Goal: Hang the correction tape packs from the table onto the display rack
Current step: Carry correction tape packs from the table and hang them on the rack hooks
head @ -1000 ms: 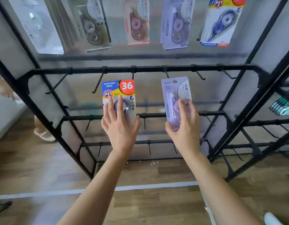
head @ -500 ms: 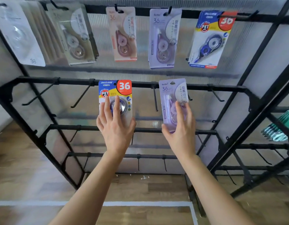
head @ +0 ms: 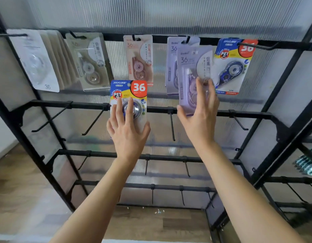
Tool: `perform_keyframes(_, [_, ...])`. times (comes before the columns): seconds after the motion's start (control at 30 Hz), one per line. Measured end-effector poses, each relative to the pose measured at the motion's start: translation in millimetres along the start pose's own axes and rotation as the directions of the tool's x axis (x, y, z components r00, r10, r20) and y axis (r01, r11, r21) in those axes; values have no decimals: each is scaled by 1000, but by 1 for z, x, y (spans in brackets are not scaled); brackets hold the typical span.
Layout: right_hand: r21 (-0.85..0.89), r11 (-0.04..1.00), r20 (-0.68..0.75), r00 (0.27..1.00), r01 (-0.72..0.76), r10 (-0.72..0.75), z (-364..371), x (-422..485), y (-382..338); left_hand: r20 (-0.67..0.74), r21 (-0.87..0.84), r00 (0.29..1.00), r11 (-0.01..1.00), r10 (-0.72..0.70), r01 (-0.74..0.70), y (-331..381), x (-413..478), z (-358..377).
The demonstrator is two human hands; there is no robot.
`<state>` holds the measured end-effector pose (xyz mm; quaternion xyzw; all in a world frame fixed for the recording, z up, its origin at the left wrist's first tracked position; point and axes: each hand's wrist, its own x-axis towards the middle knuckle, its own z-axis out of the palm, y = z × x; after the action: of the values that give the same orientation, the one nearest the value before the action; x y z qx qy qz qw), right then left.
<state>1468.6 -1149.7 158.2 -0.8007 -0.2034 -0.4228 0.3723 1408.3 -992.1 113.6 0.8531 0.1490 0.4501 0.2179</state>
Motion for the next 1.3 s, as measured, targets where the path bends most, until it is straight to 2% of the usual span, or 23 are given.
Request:
perform_keyframes(0.2, [-74,995,48,997,61,-58,5,29,-12,28,-6,999,1000,29,-28,-3,16,-2])
perform_keyframes(0.5, [-132,990,27,999,-42,46,19,34,-17,54,-27,998,999,22,-20,-13,20,-8])
perform_keyframes(0.7, [-213,973,140,983,-85,116,37,46,-14,69,-30,997,999,27,-25,-15,21,-13])
perform_keyframes(0.9, [-321,945,297,941,-60,161,46,49,-8,64,-67,996,996,64,-59,-17,20,-19])
perform_keyframes(1.1, [-308,947,260,949,-93,178,22,16,-1,59,-130,994,988,94,-86,1,12,-14])
perform_keyframes(1.3, [-352,920,239,934,-171,266,-21,-26,35,86,-168,984,975,159,-143,47,-2,0])
